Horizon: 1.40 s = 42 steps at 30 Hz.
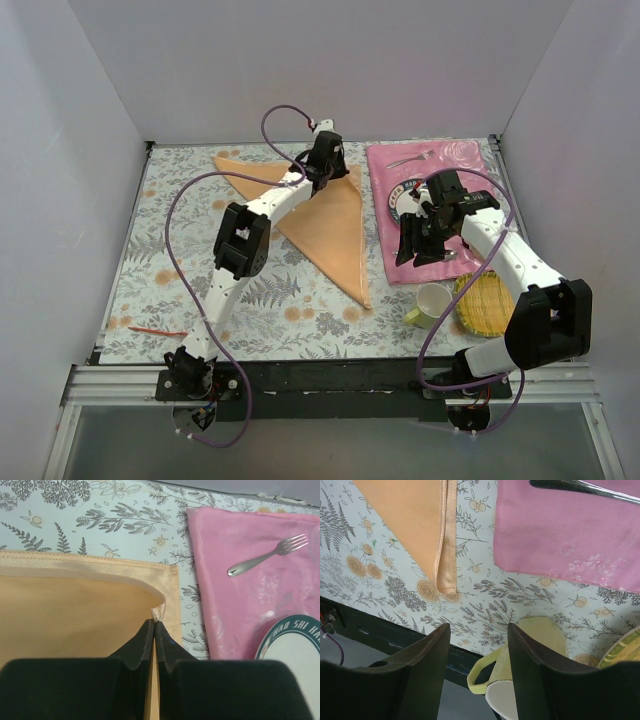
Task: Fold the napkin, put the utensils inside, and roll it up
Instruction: Fold the napkin
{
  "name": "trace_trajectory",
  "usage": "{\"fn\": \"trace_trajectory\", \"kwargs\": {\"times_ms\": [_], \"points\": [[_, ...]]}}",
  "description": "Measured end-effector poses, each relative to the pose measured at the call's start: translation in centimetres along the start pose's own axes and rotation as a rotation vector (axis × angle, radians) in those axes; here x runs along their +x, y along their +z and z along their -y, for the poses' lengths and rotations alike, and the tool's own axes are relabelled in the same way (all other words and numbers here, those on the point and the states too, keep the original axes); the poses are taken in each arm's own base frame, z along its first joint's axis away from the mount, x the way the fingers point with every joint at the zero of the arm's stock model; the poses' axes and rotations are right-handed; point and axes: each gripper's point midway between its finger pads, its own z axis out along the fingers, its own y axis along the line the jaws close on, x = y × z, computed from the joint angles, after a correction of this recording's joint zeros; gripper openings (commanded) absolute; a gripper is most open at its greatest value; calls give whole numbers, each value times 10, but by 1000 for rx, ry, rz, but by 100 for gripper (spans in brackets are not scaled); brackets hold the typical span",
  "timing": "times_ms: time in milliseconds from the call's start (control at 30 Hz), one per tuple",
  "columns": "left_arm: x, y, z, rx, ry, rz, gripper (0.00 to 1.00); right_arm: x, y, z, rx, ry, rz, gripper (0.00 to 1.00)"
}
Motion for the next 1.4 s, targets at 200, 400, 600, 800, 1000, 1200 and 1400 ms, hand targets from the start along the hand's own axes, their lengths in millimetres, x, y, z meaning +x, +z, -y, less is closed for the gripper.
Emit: {"fn": "trace_trajectory", "kwargs": {"times_ms": [200, 400, 600, 800, 1000, 1200, 1400], "points": [[21, 12, -13, -29, 8, -29, 0, 0, 0, 0, 0, 0, 0, 58], [22, 15, -14, -34, 4, -21, 0, 1, 1, 1, 1, 1, -4, 58], [10, 17, -5, -8, -25, 19, 9, 2, 1, 1, 1, 1, -6, 58], [8, 24, -3, 13, -60, 29, 79, 2, 3, 1, -2, 3, -11, 59], [-8, 17, -21, -12, -143, 22, 65, -4, 20, 0, -14, 4, -42, 61], [-80, -21, -110, -92, -297, 65, 25, -13, 37, -34, -111, -72, -62, 60], [-154, -48, -230, -182, -390, 193, 11, -16, 61, -91, -237, -189, -122, 56]]}}
